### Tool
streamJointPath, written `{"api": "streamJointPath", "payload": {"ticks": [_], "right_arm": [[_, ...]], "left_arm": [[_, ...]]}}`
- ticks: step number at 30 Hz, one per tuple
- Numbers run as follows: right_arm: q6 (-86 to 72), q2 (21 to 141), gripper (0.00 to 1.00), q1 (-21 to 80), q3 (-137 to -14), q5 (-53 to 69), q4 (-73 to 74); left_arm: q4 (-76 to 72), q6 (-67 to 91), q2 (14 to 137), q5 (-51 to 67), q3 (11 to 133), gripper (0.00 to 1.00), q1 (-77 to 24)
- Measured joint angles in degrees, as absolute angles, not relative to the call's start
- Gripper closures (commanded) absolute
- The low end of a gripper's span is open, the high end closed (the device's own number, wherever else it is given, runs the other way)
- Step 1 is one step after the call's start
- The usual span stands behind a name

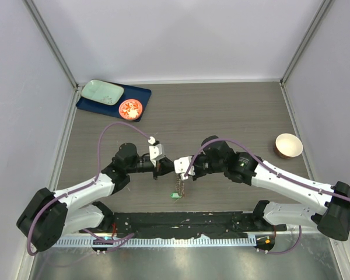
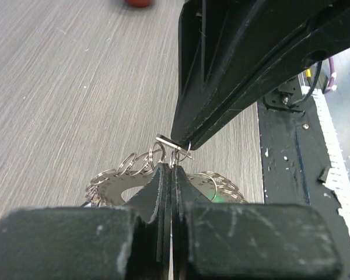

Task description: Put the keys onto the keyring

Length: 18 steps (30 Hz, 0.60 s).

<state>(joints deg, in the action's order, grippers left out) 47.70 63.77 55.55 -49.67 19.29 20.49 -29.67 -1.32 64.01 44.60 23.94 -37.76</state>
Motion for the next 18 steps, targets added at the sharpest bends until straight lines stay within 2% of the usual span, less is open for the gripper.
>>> {"api": "streamJointPath", "payload": {"ticks": [18], "right_arm": [[42.0,60.0,0.99,57.4,-43.8,17.9,8.7]], "left_arm": [[-50.9,21.8,54.5,28.4,11.0,1.00,-38.4]]}}
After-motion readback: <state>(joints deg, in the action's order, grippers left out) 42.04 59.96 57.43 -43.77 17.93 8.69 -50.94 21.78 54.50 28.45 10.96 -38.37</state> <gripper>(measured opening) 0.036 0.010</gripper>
